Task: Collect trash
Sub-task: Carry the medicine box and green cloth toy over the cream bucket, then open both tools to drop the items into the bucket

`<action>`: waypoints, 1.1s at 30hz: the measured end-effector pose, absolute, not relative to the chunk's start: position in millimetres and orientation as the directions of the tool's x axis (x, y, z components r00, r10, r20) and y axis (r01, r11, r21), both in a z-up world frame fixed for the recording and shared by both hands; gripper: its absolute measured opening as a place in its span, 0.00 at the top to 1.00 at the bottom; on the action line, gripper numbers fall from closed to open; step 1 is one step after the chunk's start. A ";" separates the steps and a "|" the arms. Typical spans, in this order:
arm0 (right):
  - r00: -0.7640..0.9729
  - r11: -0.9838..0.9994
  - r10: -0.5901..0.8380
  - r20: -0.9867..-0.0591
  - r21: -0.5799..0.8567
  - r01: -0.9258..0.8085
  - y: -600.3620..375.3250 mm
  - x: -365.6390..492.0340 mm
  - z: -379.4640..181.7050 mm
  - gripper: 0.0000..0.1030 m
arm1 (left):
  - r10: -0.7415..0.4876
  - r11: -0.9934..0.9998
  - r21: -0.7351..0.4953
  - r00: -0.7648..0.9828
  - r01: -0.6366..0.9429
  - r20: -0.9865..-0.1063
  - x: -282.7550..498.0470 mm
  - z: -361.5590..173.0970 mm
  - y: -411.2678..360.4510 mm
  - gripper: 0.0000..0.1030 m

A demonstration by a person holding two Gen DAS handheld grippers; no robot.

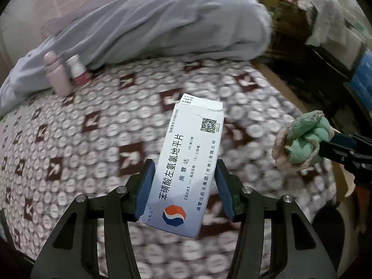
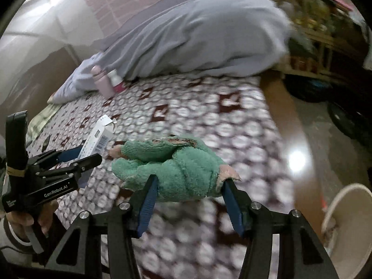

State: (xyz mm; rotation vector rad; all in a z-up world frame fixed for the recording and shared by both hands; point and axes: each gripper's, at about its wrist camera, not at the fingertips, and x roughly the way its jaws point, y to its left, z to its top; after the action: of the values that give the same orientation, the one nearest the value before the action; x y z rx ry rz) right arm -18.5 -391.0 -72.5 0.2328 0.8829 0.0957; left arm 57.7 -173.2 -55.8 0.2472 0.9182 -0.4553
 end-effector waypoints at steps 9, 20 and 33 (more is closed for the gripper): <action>0.661 0.949 0.041 -0.750 0.236 0.209 -481.4 -90.9 -67.7 0.48 | -0.354 0.788 0.010 0.467 0.615 -0.811 22.3 -50.3 -262.8 0.51; 0.621 0.811 -0.134 -0.772 0.274 0.516 -602.5 -177.9 -90.4 0.48 | -0.461 0.631 -0.053 0.320 0.774 -0.828 -26.5 -45.2 -381.9 0.51; 0.546 0.664 -0.176 -0.819 0.311 0.680 -673.9 -210.3 -132.3 0.41 | -0.546 0.507 -0.246 0.087 0.826 -0.834 -55.8 -67.7 -487.6 0.46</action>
State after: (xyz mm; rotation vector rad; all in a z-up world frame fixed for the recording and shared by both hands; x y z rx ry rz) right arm -210.3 -673.9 -132.3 0.6729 0.8493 -0.5550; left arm -55.8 -487.6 -67.7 0.3217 1.0625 -1.0480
